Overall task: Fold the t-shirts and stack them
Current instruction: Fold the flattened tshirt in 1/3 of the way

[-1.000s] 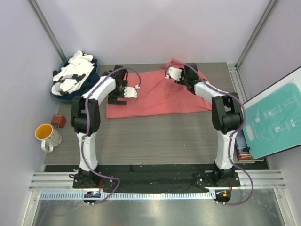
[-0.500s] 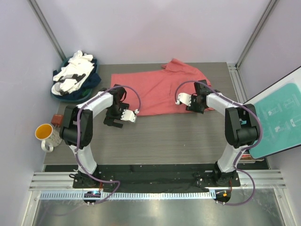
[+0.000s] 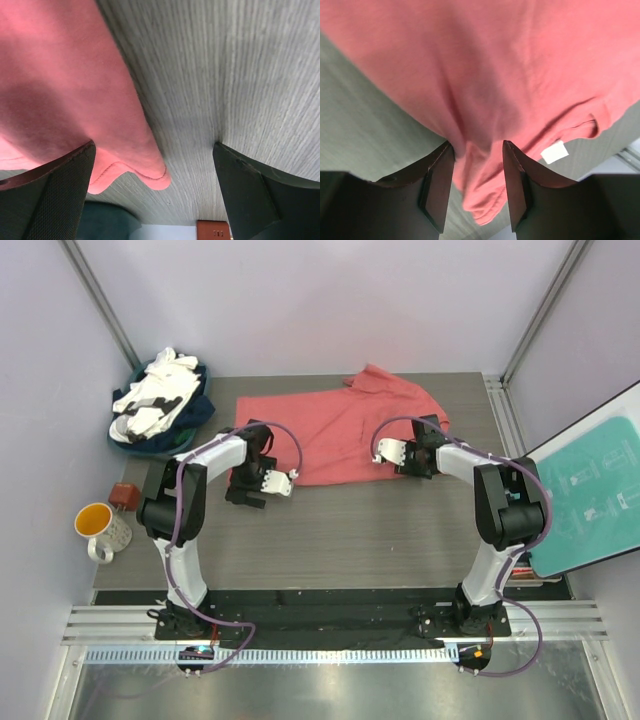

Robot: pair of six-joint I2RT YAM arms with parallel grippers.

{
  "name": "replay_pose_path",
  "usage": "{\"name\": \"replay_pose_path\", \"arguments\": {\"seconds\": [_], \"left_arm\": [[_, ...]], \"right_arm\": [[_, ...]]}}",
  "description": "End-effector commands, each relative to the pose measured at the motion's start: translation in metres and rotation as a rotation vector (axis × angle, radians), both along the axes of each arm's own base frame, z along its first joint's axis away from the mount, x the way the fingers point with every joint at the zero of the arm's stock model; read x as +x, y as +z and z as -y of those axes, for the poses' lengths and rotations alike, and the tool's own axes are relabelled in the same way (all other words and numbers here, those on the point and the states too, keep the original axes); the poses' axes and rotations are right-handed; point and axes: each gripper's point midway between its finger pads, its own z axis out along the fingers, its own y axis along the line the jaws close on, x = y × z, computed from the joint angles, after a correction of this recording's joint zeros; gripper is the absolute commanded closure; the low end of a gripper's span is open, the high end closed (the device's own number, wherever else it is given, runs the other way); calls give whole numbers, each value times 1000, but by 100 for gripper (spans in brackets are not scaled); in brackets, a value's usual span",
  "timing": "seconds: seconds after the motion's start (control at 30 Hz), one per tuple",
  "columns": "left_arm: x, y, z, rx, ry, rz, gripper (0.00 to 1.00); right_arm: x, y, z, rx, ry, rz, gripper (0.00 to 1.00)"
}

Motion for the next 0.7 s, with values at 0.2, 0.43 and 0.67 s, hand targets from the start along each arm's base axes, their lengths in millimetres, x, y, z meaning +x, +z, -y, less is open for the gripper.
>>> {"name": "replay_pose_path", "arguments": {"seconds": [0.2, 0.43, 0.67], "left_arm": [[10, 0, -1, 18, 3, 16, 20], [8, -12, -5, 54, 58, -46, 100], [-15, -13, -11, 64, 61, -110, 100]], "right_arm": [[-9, -25, 12, -73, 79, -36, 79], [-61, -22, 9, -77, 213, -194, 95], [-89, -13, 10, -74, 248, -232, 97]]}}
